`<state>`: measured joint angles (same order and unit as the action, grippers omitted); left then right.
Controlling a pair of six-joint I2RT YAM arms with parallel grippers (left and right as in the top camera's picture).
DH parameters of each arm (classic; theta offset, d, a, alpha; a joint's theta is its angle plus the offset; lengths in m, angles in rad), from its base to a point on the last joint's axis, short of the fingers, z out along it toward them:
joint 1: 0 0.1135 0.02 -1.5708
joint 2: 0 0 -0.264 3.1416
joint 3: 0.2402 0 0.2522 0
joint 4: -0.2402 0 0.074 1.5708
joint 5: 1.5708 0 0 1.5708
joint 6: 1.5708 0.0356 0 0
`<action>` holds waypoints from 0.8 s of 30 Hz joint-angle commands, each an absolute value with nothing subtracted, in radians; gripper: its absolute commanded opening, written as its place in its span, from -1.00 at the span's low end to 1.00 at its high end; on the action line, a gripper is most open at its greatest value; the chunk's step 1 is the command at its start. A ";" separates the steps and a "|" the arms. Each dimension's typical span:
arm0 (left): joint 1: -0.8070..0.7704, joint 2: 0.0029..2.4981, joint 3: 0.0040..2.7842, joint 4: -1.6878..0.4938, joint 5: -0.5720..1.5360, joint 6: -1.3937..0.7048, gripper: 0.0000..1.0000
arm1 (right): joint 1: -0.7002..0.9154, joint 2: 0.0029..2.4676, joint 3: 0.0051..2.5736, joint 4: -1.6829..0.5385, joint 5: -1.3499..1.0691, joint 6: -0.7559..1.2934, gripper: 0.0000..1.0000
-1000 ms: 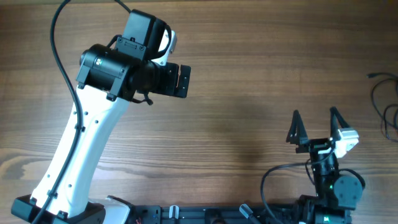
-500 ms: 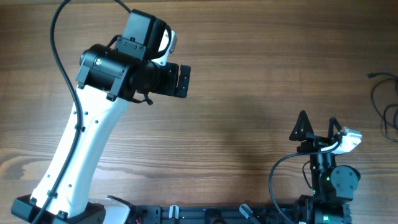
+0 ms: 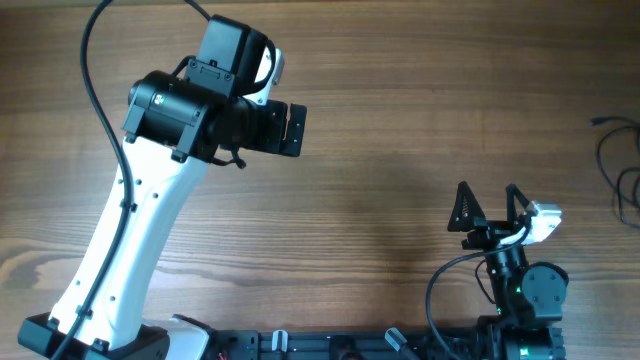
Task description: Untangle cables
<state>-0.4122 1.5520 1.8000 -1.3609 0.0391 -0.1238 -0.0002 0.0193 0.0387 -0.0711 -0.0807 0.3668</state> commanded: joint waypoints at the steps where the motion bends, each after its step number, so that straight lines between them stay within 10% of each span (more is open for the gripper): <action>1: -0.417 1.546 1.799 -1.358 0.030 -0.105 1.00 | 0.004 0.004 0.038 -0.068 -0.068 0.377 0.99; 9: -0.417 1.546 1.799 -1.380 0.048 -0.105 1.00 | 0.004 0.004 0.038 -0.066 0.003 0.327 0.99; 13: -0.417 1.546 1.799 -1.373 0.049 -0.105 1.00 | 0.004 0.038 0.038 -0.068 -0.020 -0.133 0.99; 24: -0.647 1.527 1.799 -1.283 -0.150 -0.249 1.00 | 0.004 0.070 0.038 -0.067 -0.020 -0.157 0.99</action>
